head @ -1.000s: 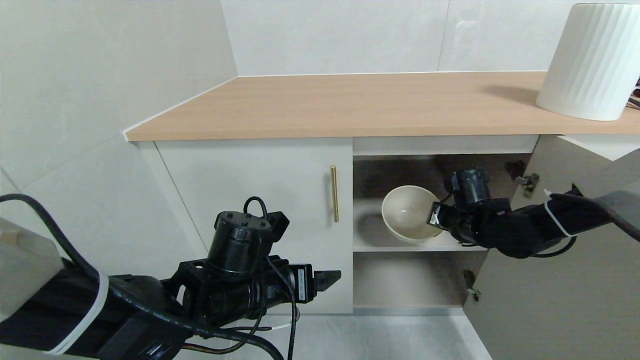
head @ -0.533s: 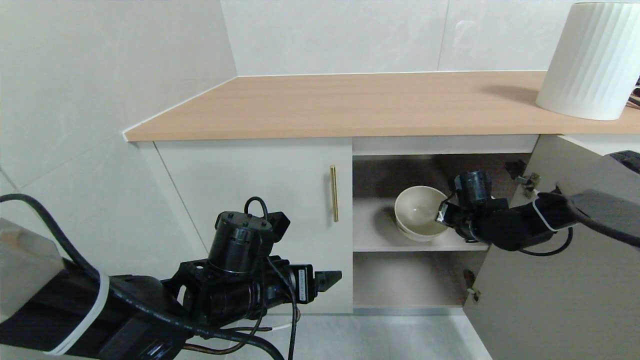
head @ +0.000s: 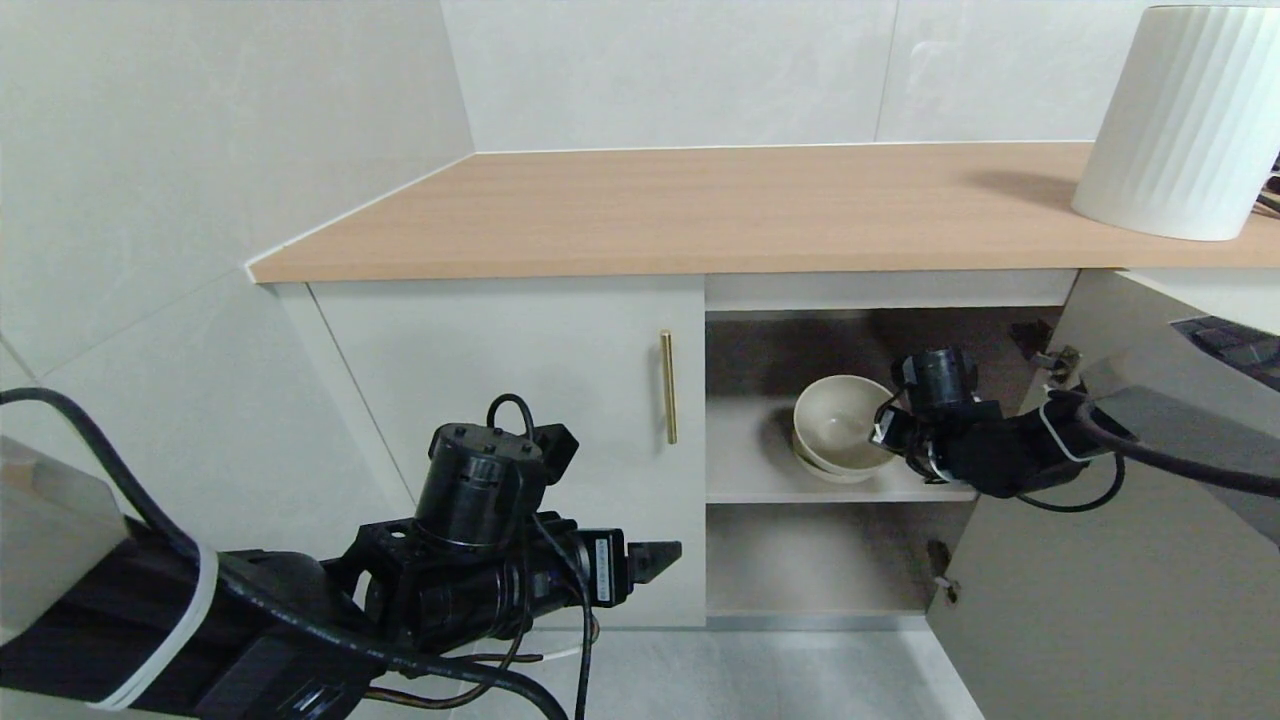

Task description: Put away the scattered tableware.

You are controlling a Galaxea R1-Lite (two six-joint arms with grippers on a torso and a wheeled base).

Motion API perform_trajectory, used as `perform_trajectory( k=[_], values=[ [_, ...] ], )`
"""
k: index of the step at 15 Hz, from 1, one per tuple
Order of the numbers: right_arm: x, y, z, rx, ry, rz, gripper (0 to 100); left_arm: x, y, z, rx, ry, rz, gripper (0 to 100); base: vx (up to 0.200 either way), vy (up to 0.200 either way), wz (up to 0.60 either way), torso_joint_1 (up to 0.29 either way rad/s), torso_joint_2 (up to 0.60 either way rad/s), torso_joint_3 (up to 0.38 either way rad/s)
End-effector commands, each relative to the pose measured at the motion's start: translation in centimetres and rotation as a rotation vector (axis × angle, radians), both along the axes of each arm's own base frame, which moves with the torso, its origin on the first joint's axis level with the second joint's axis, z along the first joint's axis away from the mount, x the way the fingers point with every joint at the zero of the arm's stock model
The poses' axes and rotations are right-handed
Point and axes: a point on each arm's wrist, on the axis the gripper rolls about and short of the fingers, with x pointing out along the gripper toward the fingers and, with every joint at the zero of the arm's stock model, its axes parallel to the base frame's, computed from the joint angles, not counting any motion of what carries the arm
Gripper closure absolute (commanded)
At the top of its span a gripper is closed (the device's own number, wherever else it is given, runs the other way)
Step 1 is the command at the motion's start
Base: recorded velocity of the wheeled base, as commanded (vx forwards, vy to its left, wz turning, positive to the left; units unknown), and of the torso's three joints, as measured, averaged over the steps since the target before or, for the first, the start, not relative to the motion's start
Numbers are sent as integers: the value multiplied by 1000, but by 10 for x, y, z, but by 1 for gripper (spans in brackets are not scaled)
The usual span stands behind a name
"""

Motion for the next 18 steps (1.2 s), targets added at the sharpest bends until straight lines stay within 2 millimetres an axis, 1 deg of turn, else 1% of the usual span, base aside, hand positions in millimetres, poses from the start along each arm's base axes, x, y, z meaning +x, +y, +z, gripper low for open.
perform_trajectory(
  k=[1, 5, 17, 18],
  values=[
    [5, 0, -13, -2, 18, -6, 100, 0, 0, 0, -1, -1, 0, 0, 0, 0, 0, 0, 0, 0],
    [12, -4, -15, -1, 12, -21, 100, 0, 0, 0, -1, 1, 1, 0, 0, 0, 0, 0, 0, 0],
    [11, -2, -19, -3, 20, -15, 100, 0, 0, 0, -1, 1, 1, 0, 0, 0, 0, 0, 0, 0],
    [11, 0, -20, -3, 22, -11, 0, 0, 0, 0, -1, 1, 1, 0, 0, 0, 0, 0, 0, 0]
  ],
)
